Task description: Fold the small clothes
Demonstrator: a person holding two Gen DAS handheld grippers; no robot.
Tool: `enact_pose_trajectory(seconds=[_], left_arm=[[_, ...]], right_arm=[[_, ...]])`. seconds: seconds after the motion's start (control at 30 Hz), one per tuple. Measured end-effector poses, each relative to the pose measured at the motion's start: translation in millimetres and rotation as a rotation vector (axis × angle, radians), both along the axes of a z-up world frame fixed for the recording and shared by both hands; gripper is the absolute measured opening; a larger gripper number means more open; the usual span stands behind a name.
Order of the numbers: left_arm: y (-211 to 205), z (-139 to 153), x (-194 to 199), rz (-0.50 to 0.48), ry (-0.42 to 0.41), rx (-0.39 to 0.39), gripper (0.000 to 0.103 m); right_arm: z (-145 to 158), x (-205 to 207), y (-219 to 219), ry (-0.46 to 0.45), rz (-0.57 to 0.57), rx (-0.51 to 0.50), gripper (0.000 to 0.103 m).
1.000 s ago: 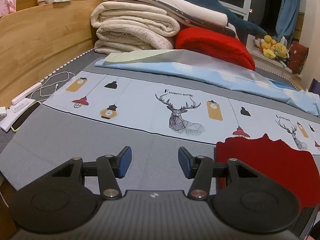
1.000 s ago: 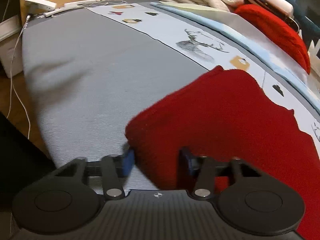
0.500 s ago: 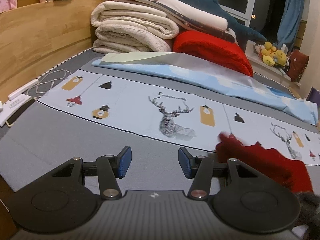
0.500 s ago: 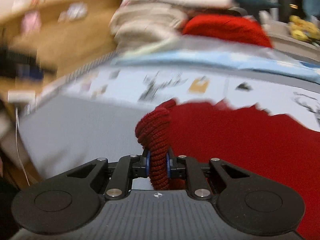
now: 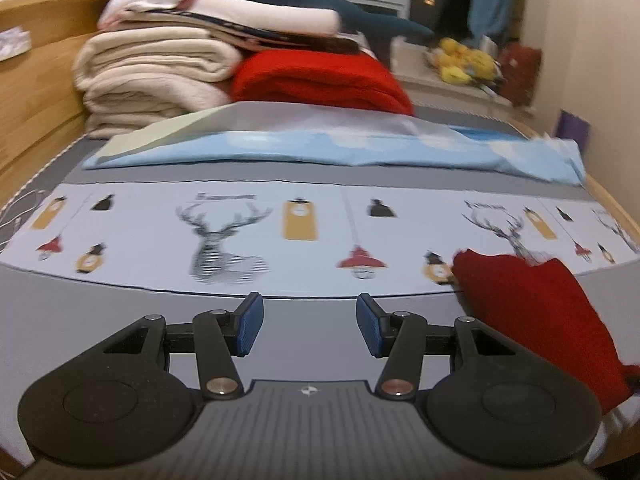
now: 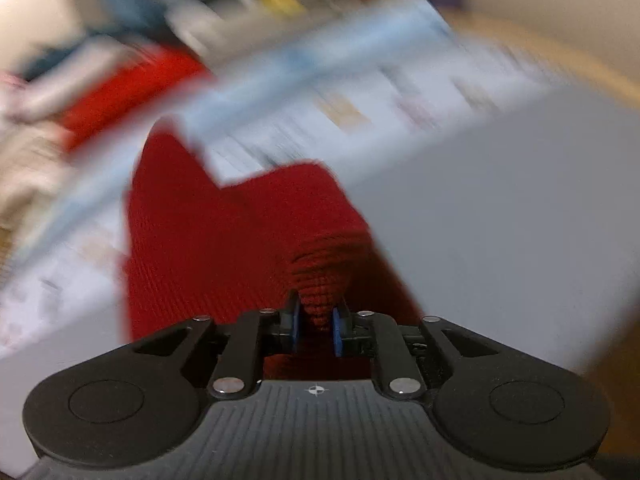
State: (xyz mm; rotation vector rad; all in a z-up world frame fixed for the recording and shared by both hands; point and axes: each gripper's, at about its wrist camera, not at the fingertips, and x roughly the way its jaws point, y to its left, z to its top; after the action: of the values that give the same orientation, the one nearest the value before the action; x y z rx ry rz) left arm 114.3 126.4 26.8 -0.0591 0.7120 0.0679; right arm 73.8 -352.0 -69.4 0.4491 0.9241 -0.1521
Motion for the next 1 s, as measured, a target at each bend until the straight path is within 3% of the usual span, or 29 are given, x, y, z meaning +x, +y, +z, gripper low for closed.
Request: enact_pose_trajectory(seconds=[0.03, 0.07, 0.13, 0.23, 0.3, 0.4, 0.53, 0.63, 0.7, 0.73, 0.77, 0.83, 0.9, 1.0], left_arm=[[-9.6, -2.4, 3.5, -0.014, 0.003, 0.005, 0.057], [-17.7, -4.3, 5.9, -0.025, 0.005, 0.007, 0.057], [-31.7, -8.1, 9.9, -0.045, 0.014, 0.012, 0.057], [-47.0, -12.7, 13.6, -0.07, 0.021, 0.025, 0.057], [-53.2, -15.3, 14.1, -0.082, 0.025, 0.033, 0.057], [-57.6, -17.9, 14.4, -0.095, 0.028, 0.049, 0.057], [-54.4, -21.5, 18.5, -0.091, 0.041, 0.06, 0.057], [-50.3, -22.6, 21.6, -0.085, 0.049, 0.061, 0.057], [-48.4, -23.1, 25.5, -0.081, 0.056, 0.059, 0.057], [-48.2, -23.1, 27.1, -0.079, 0.056, 0.055, 0.057], [-48.7, -23.1, 28.9, -0.078, 0.057, 0.049, 0.057], [-51.8, -24.1, 31.8, -0.077, 0.063, 0.039, 0.057], [-58.4, -25.1, 34.5, -0.084, 0.064, 0.027, 0.057], [-75.8, -28.7, 38.6, -0.111, 0.071, 0.021, 0.057]], right_arm=[[-14.8, -1.8, -17.6, 0.089, -0.065, 0.045, 0.03], [-21.4, -4.4, -28.8, 0.119, -0.111, 0.087, 0.035], [-11.1, -8.7, -39.8, 0.06, -0.128, 0.091, 0.039], [20.3, -0.9, -36.3, -0.072, -0.053, -0.002, 0.049], [31.6, 12.2, -36.0, -0.127, 0.024, -0.005, 0.053], [33.9, 51.9, -28.9, -0.122, 0.191, 0.011, 0.069], [6.6, 90.4, -13.7, -0.052, 0.312, 0.0, 0.071], [-21.1, 106.9, -8.0, 0.062, 0.287, 0.057, 0.066], [-26.4, 110.3, -4.2, 0.059, 0.279, 0.072, 0.066], [-28.6, 113.6, -2.6, 0.06, 0.297, 0.072, 0.057], [-30.7, 115.6, -1.1, 0.065, 0.321, 0.075, 0.038], [-27.0, 112.6, 0.1, 0.051, 0.362, 0.101, 0.02], [-13.6, 106.4, -4.6, -0.026, 0.351, 0.103, 0.016], [1.9, 91.6, -33.0, -0.102, 0.234, 0.187, 0.006]])
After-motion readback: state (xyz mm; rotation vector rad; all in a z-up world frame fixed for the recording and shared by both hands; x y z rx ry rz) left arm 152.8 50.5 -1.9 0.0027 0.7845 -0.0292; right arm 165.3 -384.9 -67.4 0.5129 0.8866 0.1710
